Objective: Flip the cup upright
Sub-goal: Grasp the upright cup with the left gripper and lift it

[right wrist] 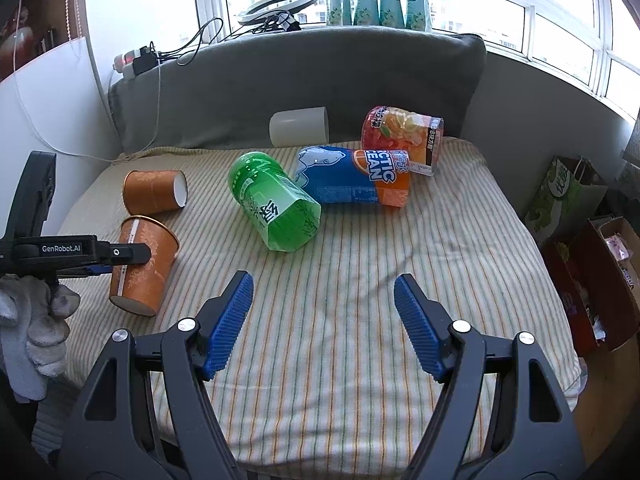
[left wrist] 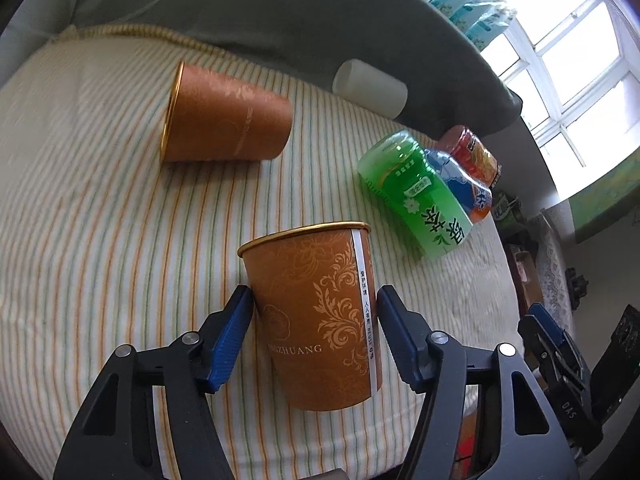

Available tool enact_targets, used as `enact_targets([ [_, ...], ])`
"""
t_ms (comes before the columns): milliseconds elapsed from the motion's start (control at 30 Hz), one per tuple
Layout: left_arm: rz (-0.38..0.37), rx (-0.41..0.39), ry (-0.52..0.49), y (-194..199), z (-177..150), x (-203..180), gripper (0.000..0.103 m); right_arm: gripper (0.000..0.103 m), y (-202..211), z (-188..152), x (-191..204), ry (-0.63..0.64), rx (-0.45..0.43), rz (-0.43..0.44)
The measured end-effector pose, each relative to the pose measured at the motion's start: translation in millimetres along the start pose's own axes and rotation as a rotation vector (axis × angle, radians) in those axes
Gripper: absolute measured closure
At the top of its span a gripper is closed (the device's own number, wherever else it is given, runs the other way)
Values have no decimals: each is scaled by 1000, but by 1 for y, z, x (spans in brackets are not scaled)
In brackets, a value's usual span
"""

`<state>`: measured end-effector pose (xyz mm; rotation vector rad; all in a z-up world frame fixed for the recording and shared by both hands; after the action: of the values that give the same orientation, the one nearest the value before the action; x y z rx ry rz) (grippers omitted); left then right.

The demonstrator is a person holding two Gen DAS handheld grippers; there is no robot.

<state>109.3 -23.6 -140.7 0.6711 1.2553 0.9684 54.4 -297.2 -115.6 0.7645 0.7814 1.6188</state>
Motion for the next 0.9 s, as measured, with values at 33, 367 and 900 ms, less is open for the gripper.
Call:
enact_targets([
  [33,11,-19,-12,2,-1,-2,40,27,-1,0,-1,-2,2,0],
  [367,176,-188,-167,8,-3,-30,40,27,-12,1,-1,-10,17,14],
  [900,399,-323,-349,-19,-8,-65,41,27,-18,2,-22,-68,5,18],
])
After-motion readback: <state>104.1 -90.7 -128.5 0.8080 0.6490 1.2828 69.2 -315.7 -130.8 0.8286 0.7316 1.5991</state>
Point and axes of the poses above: each gripper's, at about its wrist camera, not at the fingertips, and y roughly against the way its jaws point, x to its left, z to its top, the point moved 3 cm from there along -y, roughly the way its jaws point, and after that the axes turned 15 degrees about x, right-handed, at the moved point
